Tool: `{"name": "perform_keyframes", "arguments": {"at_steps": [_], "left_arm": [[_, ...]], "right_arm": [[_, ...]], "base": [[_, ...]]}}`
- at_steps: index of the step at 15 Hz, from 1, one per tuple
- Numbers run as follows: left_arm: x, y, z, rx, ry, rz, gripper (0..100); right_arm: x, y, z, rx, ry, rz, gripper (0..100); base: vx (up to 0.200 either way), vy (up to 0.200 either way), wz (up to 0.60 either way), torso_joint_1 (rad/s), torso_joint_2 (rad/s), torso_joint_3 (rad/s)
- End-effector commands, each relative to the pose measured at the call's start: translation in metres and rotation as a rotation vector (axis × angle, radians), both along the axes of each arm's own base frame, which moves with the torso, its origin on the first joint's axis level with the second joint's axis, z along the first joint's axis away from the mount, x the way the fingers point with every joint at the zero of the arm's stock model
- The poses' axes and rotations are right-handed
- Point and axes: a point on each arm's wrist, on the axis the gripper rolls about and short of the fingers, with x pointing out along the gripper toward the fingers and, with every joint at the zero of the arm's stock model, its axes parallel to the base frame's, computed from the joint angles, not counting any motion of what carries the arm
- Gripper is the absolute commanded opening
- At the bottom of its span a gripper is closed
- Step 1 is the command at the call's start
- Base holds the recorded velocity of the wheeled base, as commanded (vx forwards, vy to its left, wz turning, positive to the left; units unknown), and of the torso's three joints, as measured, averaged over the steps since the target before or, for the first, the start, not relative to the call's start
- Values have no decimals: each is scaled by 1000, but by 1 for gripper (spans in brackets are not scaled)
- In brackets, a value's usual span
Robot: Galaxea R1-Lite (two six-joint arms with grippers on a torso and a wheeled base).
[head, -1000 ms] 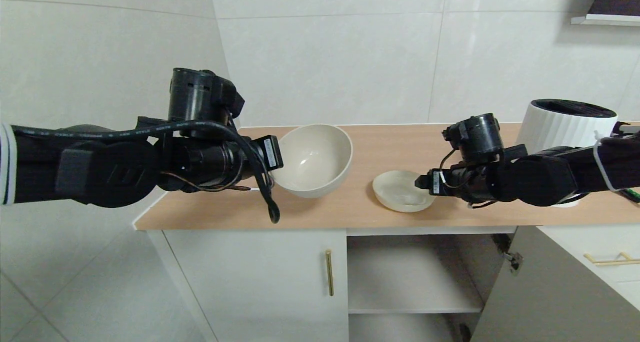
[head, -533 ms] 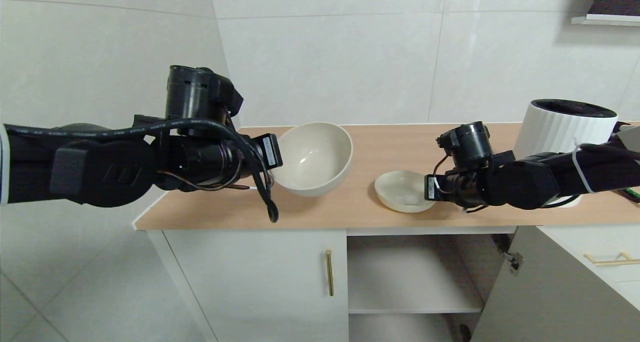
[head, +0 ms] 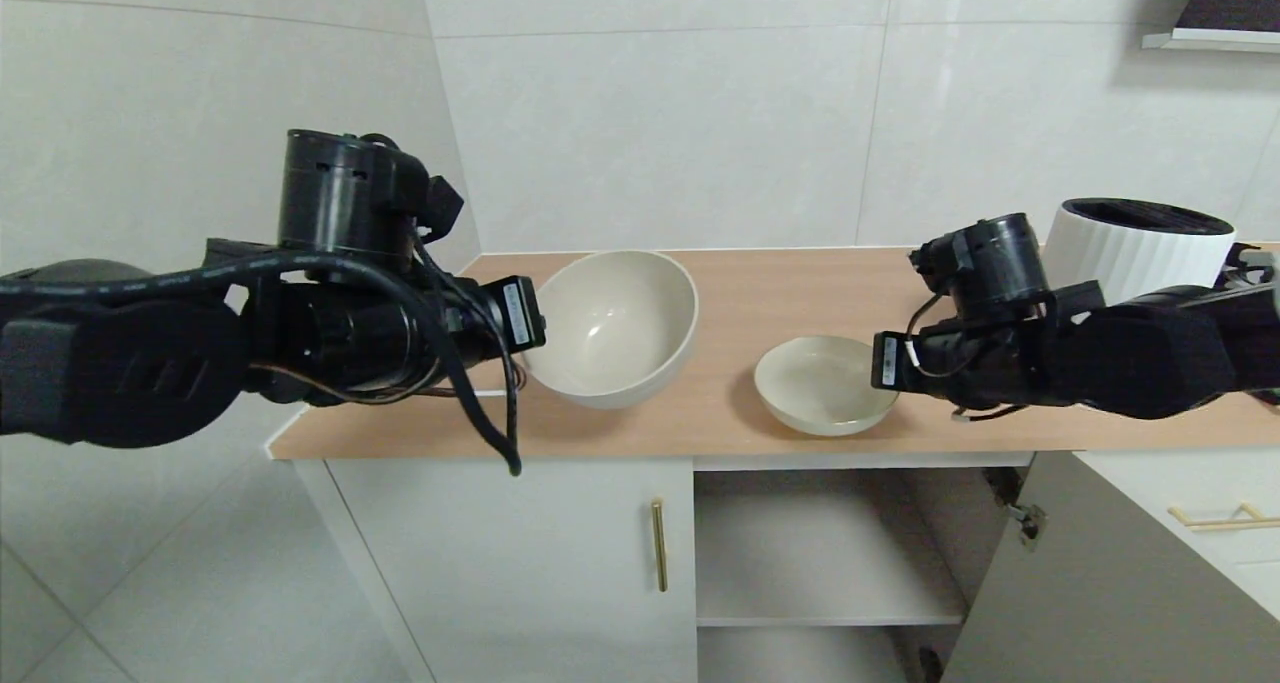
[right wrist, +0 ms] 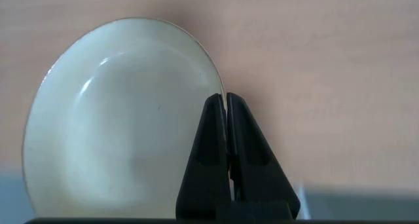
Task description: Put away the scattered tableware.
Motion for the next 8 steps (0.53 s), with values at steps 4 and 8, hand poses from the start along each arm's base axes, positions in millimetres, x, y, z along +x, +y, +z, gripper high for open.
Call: {"name": "perform_keyframes", "arguments": {"at_steps": [4, 8], "left_arm": [[-58, 20, -6, -11, 35, -73, 0], [-76, 29, -9, -16, 42, -81, 0]], "right_arm": [[-88, -33, 36, 109, 41, 163, 0], [-100, -39, 22, 91, 82, 164, 0]], "base": [[0, 0, 0, 0, 0, 0], [-50, 0, 0, 1, -1, 3]]}}
